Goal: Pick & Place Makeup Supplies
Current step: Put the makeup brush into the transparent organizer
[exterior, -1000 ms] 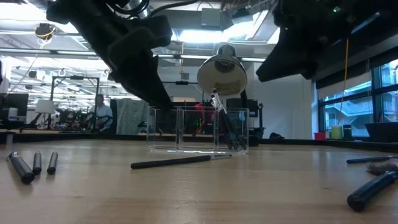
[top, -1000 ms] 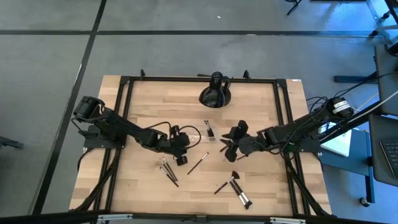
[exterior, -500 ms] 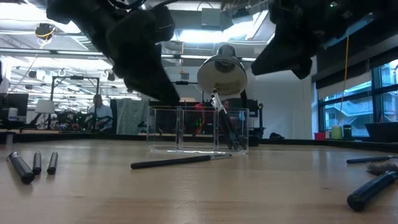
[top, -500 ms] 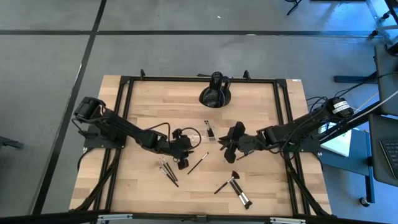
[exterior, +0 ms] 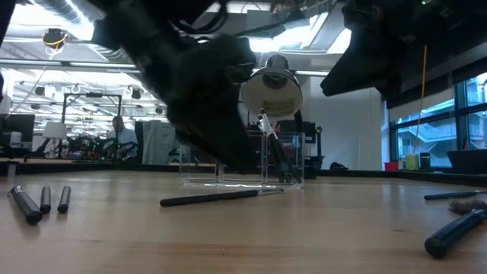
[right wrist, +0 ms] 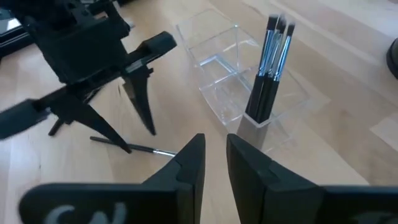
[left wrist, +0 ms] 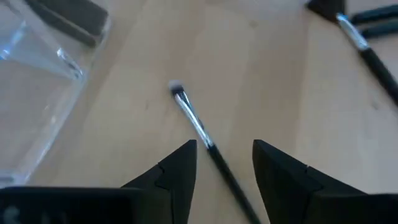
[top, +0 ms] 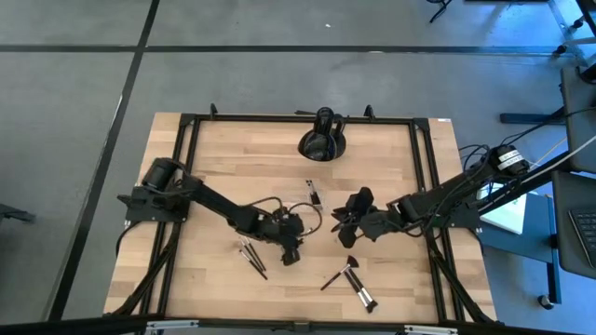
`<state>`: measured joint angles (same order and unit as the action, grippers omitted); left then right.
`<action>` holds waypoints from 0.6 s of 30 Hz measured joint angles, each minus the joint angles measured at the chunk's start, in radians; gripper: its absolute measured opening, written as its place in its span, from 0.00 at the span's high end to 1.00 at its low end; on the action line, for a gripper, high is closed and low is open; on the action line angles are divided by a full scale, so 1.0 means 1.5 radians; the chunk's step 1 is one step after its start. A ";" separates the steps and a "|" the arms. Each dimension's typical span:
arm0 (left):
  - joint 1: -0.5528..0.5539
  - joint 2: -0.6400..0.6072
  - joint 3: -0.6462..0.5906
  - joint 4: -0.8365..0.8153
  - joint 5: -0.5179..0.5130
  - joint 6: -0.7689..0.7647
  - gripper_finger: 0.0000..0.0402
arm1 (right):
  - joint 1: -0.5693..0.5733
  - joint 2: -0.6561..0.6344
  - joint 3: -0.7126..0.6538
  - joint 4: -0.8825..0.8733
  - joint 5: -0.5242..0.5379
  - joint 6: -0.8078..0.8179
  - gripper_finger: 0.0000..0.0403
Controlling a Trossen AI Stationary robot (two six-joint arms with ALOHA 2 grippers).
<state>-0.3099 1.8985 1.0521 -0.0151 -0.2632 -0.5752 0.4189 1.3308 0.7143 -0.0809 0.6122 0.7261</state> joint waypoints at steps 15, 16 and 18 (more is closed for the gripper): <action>0.009 0.024 0.058 -0.078 -0.047 -0.022 0.61 | 0.023 0.000 0.000 -0.015 0.000 0.019 0.84; 0.009 0.024 0.058 -0.078 -0.051 -0.022 0.61 | 0.023 0.000 0.000 -0.015 0.000 0.021 0.84; 0.009 0.024 0.058 -0.078 -0.057 -0.022 0.61 | 0.023 0.000 0.000 -0.015 0.000 0.022 0.84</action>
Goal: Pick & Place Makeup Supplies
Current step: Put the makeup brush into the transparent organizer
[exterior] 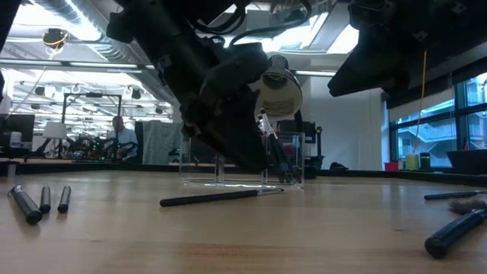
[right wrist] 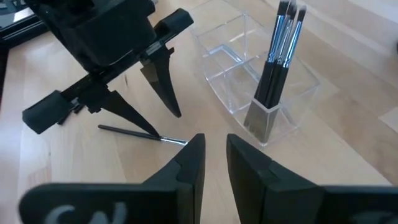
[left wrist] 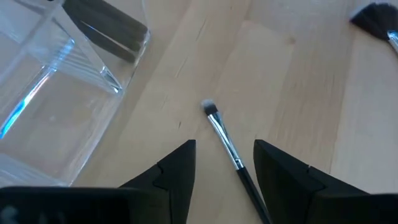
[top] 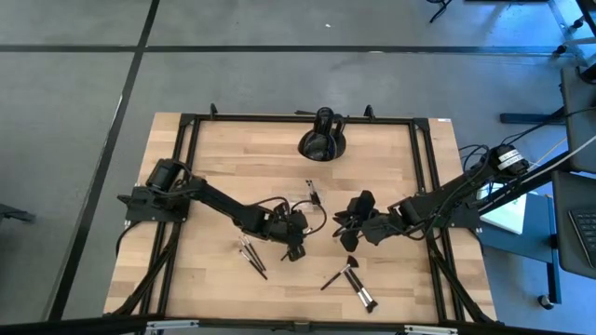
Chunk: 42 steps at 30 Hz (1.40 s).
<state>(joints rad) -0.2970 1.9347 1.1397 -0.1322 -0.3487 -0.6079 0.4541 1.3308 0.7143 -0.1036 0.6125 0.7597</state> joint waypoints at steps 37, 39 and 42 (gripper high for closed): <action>-0.003 0.029 0.006 -0.007 0.001 0.018 0.95 | 0.001 0.000 0.000 -0.008 -0.002 0.015 0.84; -0.005 0.015 0.006 0.001 -0.006 0.019 0.94 | 0.001 0.000 0.000 -0.013 -0.002 0.018 0.84; -0.015 -0.005 0.007 -0.001 -0.039 0.035 0.94 | 0.001 0.000 0.000 -0.026 -0.002 0.031 0.84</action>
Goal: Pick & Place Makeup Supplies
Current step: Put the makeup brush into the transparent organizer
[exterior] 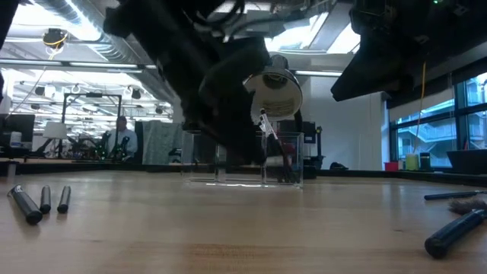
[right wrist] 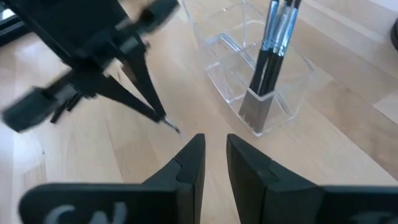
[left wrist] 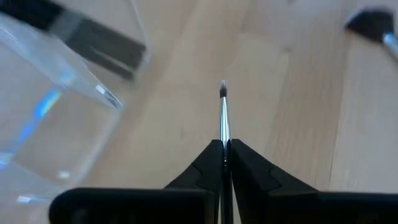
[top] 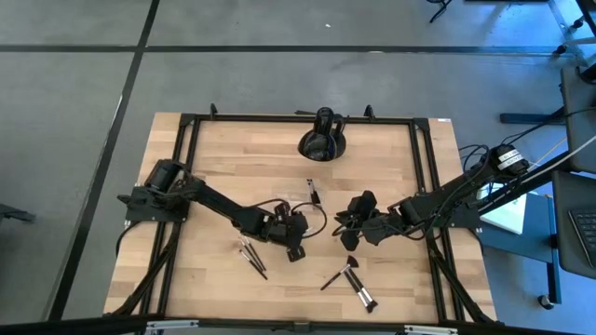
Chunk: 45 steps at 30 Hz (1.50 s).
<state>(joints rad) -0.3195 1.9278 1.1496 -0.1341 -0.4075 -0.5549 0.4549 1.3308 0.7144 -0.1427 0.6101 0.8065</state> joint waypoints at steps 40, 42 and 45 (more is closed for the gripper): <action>0.003 -0.300 -0.130 0.041 -0.454 0.172 0.94 | 0.015 0.000 0.000 -0.018 0.024 0.009 0.84; 0.028 -0.306 -0.130 0.067 -0.340 0.227 0.94 | 0.015 0.000 0.000 -0.018 0.024 0.009 0.84; 0.063 -0.310 -0.130 0.110 -0.178 0.302 0.94 | 0.015 0.000 0.000 -0.018 0.023 0.009 0.84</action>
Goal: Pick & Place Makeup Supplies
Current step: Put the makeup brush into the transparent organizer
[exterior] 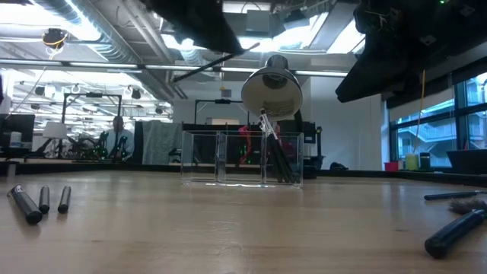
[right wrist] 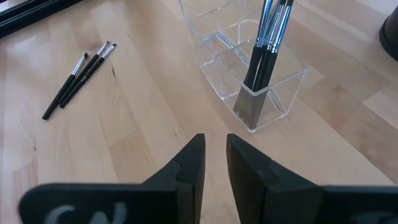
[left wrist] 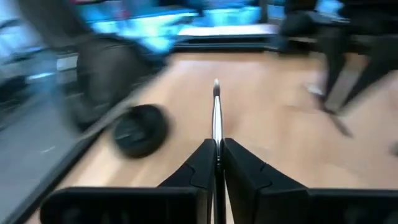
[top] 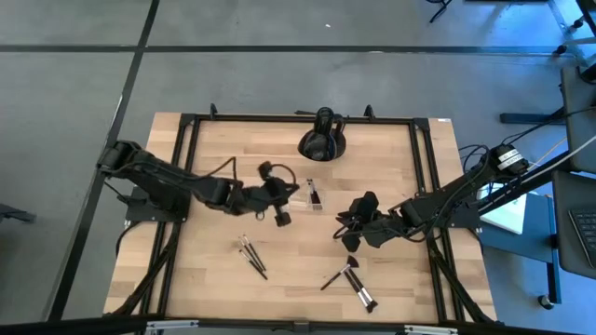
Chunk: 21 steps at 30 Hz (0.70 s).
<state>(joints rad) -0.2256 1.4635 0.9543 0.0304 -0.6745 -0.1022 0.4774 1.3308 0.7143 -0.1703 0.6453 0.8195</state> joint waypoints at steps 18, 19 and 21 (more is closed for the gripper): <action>0.074 0.002 0.000 0.281 0.216 0.036 0.94 | 0.000 0.000 0.000 -0.020 -0.007 0.012 0.84; 0.073 0.009 -0.004 0.306 0.215 0.040 0.94 | 0.000 0.000 0.000 -0.021 -0.007 0.012 0.84; 0.073 0.022 -0.027 0.381 0.214 0.042 0.94 | 0.000 0.000 0.000 -0.021 -0.007 0.012 0.84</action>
<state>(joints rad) -0.1158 1.4969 0.9135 0.6013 -0.3528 -0.0390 0.4774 1.3308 0.7143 -0.2023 0.6346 0.8379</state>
